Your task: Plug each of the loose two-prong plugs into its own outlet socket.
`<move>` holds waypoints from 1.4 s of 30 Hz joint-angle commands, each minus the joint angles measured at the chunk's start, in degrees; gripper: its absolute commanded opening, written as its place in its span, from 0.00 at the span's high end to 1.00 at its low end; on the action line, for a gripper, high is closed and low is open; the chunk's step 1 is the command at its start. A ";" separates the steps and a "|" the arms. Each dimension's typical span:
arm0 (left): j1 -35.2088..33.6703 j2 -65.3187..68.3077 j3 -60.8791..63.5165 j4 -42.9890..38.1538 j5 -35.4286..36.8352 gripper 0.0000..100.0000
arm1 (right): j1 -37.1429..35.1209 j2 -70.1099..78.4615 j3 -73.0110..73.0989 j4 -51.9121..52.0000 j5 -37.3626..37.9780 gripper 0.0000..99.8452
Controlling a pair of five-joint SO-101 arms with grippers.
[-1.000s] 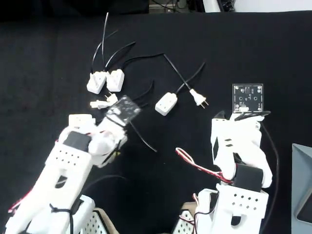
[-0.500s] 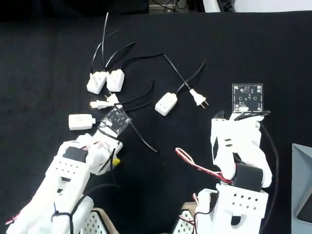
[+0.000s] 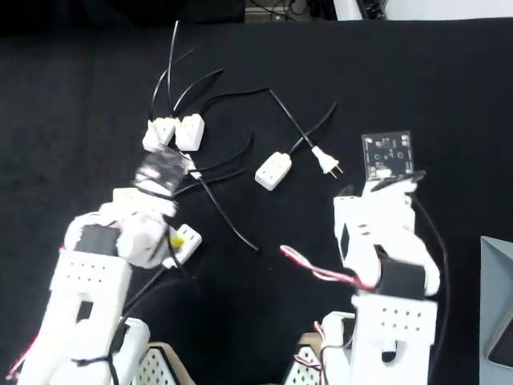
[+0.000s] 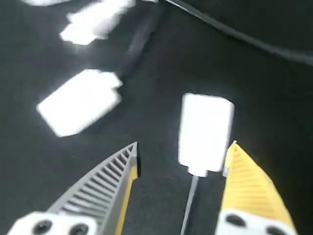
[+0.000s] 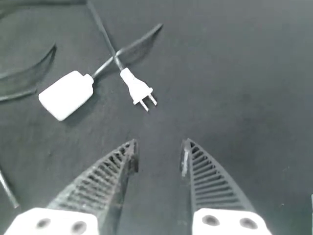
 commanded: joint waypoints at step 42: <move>-17.01 -51.60 29.49 5.98 10.37 0.72 | -8.18 93.76 -72.13 14.77 31.03 0.85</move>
